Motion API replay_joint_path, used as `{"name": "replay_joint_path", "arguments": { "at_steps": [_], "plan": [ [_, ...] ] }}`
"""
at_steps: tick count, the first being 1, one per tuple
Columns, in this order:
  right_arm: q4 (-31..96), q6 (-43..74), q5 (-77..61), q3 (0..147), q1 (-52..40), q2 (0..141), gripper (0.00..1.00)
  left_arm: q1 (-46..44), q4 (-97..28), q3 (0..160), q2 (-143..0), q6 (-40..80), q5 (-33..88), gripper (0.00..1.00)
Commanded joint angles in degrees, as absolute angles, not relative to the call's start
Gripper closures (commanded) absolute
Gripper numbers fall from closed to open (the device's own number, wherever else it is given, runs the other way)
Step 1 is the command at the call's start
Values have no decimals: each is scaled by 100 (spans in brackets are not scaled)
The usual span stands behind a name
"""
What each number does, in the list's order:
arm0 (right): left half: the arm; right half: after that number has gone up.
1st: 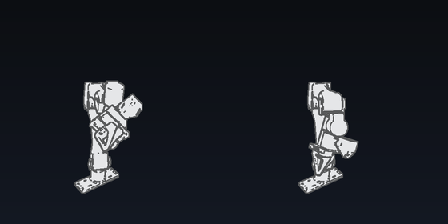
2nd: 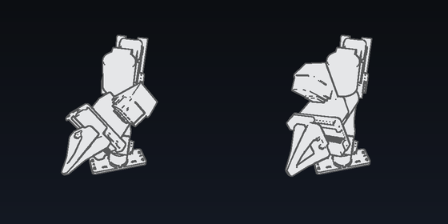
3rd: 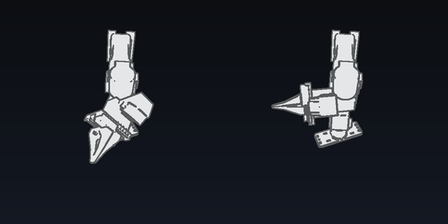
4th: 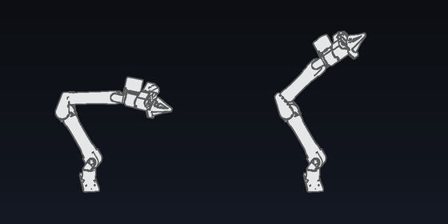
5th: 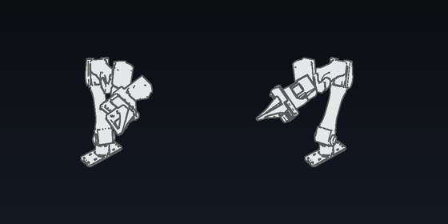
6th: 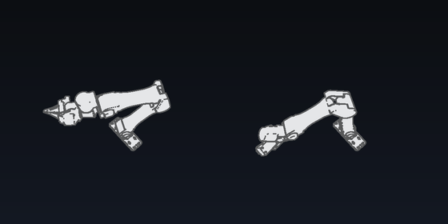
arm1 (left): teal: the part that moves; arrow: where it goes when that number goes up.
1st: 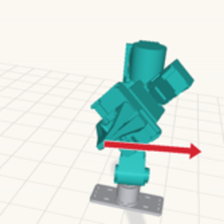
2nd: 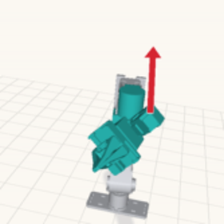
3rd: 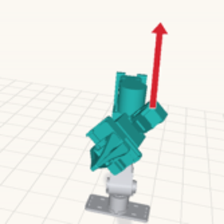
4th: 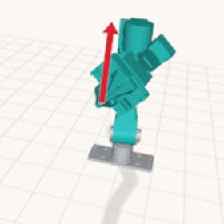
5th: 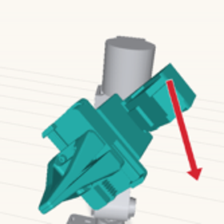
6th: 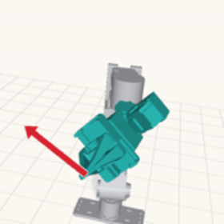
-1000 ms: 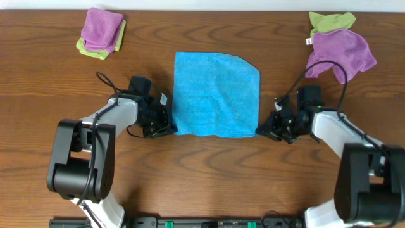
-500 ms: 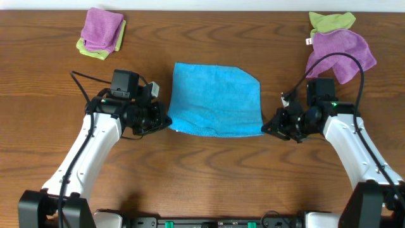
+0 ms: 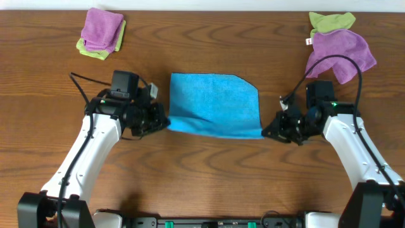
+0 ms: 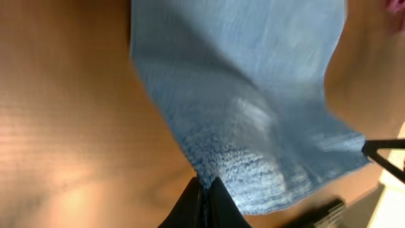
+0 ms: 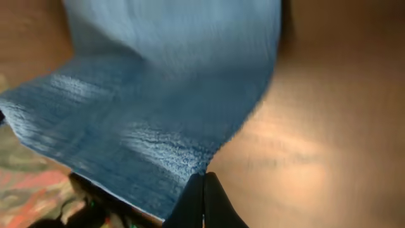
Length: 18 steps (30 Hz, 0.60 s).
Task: Fold the cloth
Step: 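Lift the bottom edge with both grippers and fold it up over the top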
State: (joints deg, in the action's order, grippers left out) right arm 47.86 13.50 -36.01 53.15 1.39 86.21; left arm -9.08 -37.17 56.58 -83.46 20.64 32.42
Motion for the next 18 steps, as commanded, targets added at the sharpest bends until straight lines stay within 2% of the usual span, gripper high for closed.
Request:
{"name": "replay_joint_path", "arguments": {
  "at_steps": [1, 11, 18],
  "plan": [
    [4292, 1590, -3581, 5389, 193, 8552, 98, -902, -3291, 5741, -8287, 2193, 2602, 94],
    [2574, 2309, -3601, 5513, 183, 9351, 99, -888, -1927, 5898, -9395, 2322, 2508, 94],
    [2482, 2383, -3642, 6449, 141, 10372, 98, -819, -1730, 6700, -10418, 2248, 2539, 94]
  ]
}}
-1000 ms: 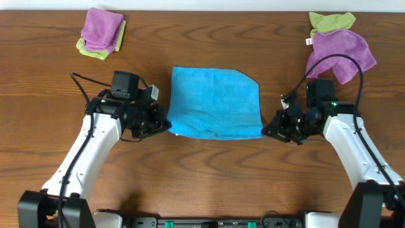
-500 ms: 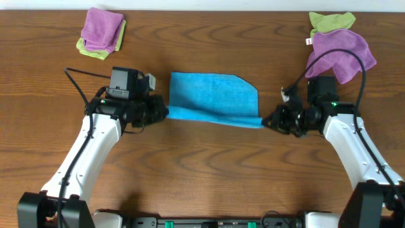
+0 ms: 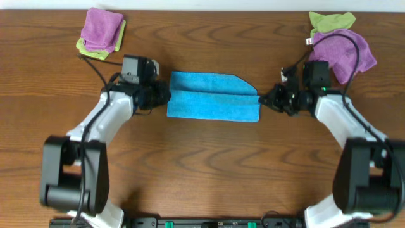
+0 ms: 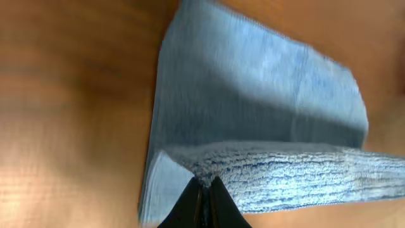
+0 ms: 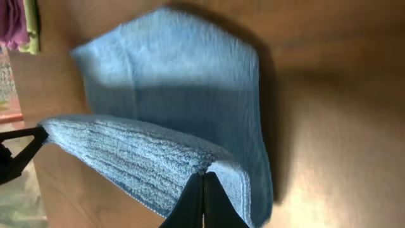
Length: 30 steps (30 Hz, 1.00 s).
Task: Fold the cloth
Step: 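Lift the bottom edge with both grippers and fold it up over the top, then release the folded edge and raise both grippers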
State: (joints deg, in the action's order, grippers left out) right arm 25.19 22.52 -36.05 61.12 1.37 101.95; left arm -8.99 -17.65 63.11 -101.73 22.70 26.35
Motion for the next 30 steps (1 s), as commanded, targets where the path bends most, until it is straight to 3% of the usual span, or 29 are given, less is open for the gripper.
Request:
{"name": "replay_joint_path", "arguments": {
  "at_steps": [1, 10, 18, 25, 26, 27, 28, 30],
  "plan": [
    [2484, 2423, -3627, 6661, 141, 10534, 98, -768, -1730, 6908, -10600, 2222, 2593, 94],
    [2534, 2488, -3540, 7640, 141, 11345, 99, -569, -1841, 8108, -11601, 2163, 2998, 94],
    [3511, 2338, -3778, 7640, 119, 11347, 98, -497, -3116, 8173, -11633, 1625, 3004, 94],
    [3826, 2128, -3618, 7640, 126, 11347, 98, -412, -3251, 8173, -11633, 1538, 2982, 92],
    [3833, 2088, -3618, 7640, 126, 11347, 83, -414, -3245, 8173, -11633, 1540, 2985, 64],
    [3839, 2043, -3618, 7640, 128, 11347, 52, -412, -3245, 8182, -11633, 1540, 2985, 37],
    [3841, 1992, -3621, 7640, 132, 11347, 39, -408, -3256, 8202, -11633, 1538, 2985, 34],
    [3844, 1962, -3623, 7651, 172, 11340, 37, -390, -3326, 8305, -11633, 1511, 2987, 34]
  ]
}}
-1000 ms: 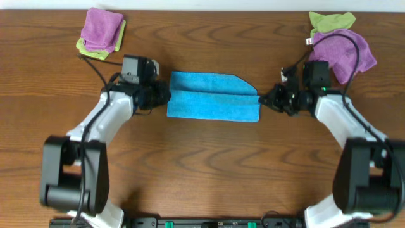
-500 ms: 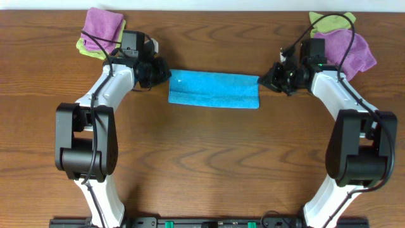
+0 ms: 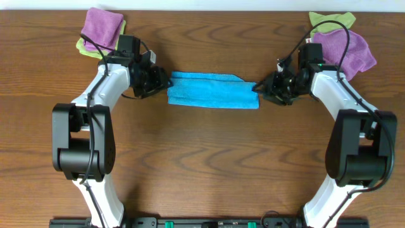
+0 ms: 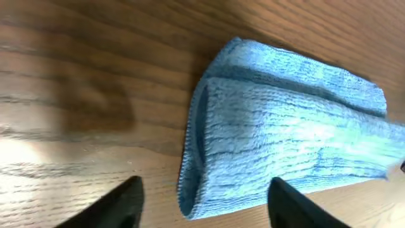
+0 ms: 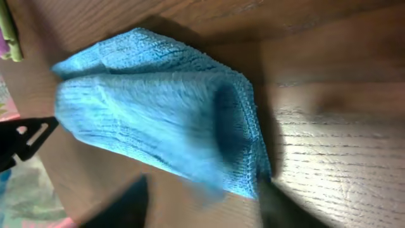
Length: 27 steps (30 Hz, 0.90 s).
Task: Fold the cloth
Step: 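Release the folded edge and raise both grippers, then grasp the right end of the folded strip with the right gripper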
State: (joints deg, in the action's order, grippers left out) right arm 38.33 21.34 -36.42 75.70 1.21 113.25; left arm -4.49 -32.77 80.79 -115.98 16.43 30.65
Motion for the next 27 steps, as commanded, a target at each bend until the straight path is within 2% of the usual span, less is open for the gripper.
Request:
{"name": "replay_joint_path", "arguments": {
  "at_steps": [1, 4, 6, 7, 8, 9, 18, 27],
  "plan": [
    [3844, 1962, -3623, 7673, 202, 11336, 35, -375, -3428, 8412, -11631, 1466, 2987, 32],
    [3885, 1944, -3623, 7824, 298, 11271, 28, -355, -3938, 8993, -11631, 991, 2978, 32],
    [3931, 1911, -3623, 7999, 309, 11187, 28, -355, -4268, 9448, -11629, 733, 2897, 31],
    [3948, 1872, -3618, 8077, 298, 11139, 40, -368, -4381, 9642, -11629, 635, 2838, 36],
    [3964, 1826, -3551, 8182, 252, 11080, 79, -408, -4469, 9832, -11629, 558, 2705, 78],
    [4010, 1824, -3404, 8272, 200, 11028, 98, -447, -4477, 9898, -11629, 554, 2585, 94],
    [4305, 1769, -1083, 8600, -801, 10940, 99, -1188, -4501, 9526, -11660, 469, 849, 94],
    [4329, 1599, -790, 8565, -980, 11251, 98, -1382, -3465, 8576, -11684, 801, 1210, 94]
  ]
}}
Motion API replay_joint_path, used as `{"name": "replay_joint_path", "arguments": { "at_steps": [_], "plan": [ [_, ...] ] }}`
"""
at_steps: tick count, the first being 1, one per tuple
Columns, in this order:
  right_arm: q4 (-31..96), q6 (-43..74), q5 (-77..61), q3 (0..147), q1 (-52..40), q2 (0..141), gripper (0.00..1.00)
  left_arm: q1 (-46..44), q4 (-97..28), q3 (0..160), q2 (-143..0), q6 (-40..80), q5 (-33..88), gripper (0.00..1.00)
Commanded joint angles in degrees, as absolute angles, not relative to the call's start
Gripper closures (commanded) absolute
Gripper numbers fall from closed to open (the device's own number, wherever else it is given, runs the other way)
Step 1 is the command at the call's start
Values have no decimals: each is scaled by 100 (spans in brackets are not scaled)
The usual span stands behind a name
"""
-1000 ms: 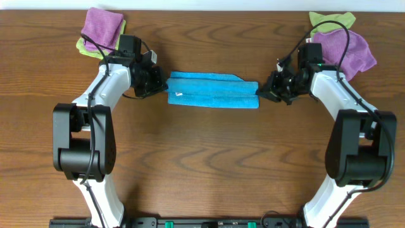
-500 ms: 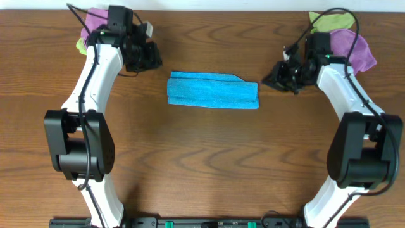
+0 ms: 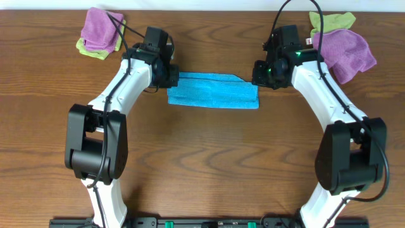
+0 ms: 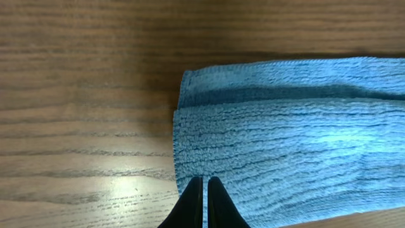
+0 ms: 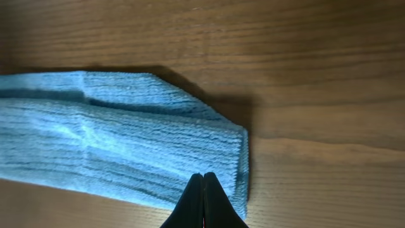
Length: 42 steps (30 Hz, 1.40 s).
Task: Fold the cloth
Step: 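Grasp the right end of the folded strip with the right gripper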
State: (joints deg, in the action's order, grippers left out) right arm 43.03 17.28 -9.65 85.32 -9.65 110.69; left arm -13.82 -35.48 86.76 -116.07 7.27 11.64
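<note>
The blue cloth lies flat on the table, folded into a long narrow strip with a clipped far right corner. My left gripper is shut and empty over the strip's left end; its fingertips show above that end's near corner. My right gripper is also shut and empty, over the right end, with its tips just inside the right edge.
A folded purple cloth on a green one sits at the far left. A loose purple cloth and a green one lie at the far right, close behind my right arm. The wood table stretches toward the front.
Both grippers were open beside the strip's ends and are now shut on nothing above them. Both arms have swung toward the far side. The cloth has not moved.
Both grippers first held the near corners of the spread cloth, lifted off the table. Then they held those corners over the far half. Then they were open, with the cloth left as a narrow strip. Now they are shut and empty above it.
</note>
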Motion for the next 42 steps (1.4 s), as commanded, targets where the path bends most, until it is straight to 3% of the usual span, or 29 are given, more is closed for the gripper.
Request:
{"name": "replay_joint_path", "arguments": {
  "at_steps": [1, 15, 20, 23, 30, 42],
  "plan": [
    [4329, 1601, -792, 8565, -982, 11284, 98, -1398, -3413, 8538, -11690, 851, 1212, 94],
    [4394, 1568, -792, 8565, -954, 11365, 98, -1695, -3122, 8372, -12064, 902, 1181, 94],
    [4713, 1284, -836, 8565, -775, 11365, 40, -1695, -3124, 8372, -12317, 902, 1181, 94],
    [4910, 838, -1573, 8545, -482, 11365, 26, -1695, -3122, 8372, -12355, 899, 1164, 94],
    [4560, 318, -3782, 8259, 432, 11395, 11, -1695, -3122, 8372, -12355, 897, 1162, 94],
    [4023, 290, -5212, 8132, 628, 12309, 11, -1695, -3148, 8372, -12355, 897, 1164, 94]
  ]
}}
